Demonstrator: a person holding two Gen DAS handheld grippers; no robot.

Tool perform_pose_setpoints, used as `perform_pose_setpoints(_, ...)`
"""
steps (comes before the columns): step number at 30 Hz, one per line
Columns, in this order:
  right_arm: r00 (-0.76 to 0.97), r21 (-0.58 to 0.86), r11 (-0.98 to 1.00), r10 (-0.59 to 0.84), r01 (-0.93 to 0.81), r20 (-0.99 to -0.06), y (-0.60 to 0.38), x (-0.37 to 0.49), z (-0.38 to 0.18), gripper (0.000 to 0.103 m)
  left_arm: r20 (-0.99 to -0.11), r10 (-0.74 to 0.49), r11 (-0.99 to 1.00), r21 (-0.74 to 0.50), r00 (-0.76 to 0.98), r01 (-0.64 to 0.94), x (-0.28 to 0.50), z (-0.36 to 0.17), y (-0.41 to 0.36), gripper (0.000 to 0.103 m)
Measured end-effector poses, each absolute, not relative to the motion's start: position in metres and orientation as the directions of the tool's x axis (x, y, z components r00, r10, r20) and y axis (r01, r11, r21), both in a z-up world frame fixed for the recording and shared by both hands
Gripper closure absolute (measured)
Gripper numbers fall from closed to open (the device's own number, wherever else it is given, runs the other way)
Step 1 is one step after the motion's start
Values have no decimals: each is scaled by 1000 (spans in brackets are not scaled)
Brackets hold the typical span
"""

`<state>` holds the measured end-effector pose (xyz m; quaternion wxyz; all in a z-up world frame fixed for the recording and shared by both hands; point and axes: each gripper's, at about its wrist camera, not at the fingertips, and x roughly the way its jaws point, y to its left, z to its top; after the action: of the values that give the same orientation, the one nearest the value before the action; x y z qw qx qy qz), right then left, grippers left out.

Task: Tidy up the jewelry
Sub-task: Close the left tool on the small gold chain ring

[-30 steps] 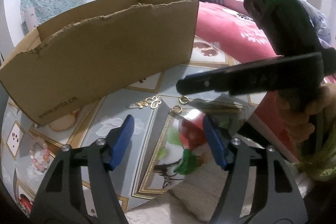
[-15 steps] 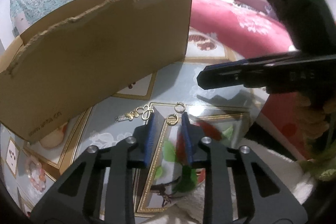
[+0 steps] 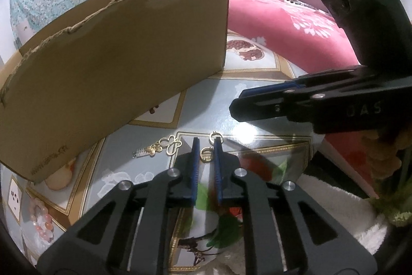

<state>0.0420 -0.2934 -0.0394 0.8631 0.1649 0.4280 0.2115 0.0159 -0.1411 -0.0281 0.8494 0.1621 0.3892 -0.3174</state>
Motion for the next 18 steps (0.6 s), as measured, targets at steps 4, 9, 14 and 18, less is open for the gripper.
perform_pose_setpoints(4,552,447,865,494,-230,-672,-291,40,-38,83,-760,-427,752,3,490,660,18,-27,-139,94)
perform_pose_setpoints(9,562,384,883,468,-268,-682,-281,36,-34,83,-753,-445,761,-32,485,648,19,-27,-129,94)
perform_pose_setpoints(14,565,299,900,432,-317,-702,-266,37,-32,83,-754,-431,777,-30,495,629,20,-26,-120,94)
perform_pose_setpoints(18,569,199,906,394,-374,-722,-249,38,-32,83,-756,-414,802,-39,507,596,23,-25,-107,94)
